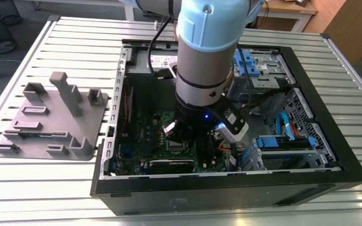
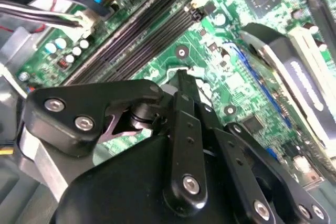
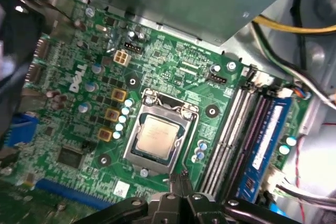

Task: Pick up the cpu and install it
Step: 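Install the first cpu locking lever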

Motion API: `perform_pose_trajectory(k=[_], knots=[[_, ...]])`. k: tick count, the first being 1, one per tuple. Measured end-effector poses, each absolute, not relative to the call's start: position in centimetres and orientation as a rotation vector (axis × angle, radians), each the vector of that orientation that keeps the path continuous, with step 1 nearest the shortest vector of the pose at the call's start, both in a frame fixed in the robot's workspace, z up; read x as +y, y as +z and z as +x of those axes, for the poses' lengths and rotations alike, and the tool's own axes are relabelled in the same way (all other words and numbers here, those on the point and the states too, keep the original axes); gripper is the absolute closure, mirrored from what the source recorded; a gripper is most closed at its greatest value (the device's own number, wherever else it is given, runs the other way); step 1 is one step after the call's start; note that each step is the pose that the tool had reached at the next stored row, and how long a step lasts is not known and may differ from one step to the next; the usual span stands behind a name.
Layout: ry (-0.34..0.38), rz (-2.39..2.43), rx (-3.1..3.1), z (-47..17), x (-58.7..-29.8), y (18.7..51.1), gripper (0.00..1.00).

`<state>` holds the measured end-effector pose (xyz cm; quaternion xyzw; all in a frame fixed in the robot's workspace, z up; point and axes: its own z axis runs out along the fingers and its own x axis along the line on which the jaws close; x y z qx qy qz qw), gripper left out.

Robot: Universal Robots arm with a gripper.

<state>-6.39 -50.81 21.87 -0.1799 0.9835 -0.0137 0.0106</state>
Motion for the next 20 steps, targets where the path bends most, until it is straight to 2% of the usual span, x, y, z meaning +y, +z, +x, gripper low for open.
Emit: perform_pose_trajectory(k=[4, 20], knots=[[-0.042, -0.561, 3.069, -6.4, -50.8, 23.5, 0.89], [-0.027, -0.549, 3.066, -8.5, -49.6, 24.2, 0.89]])
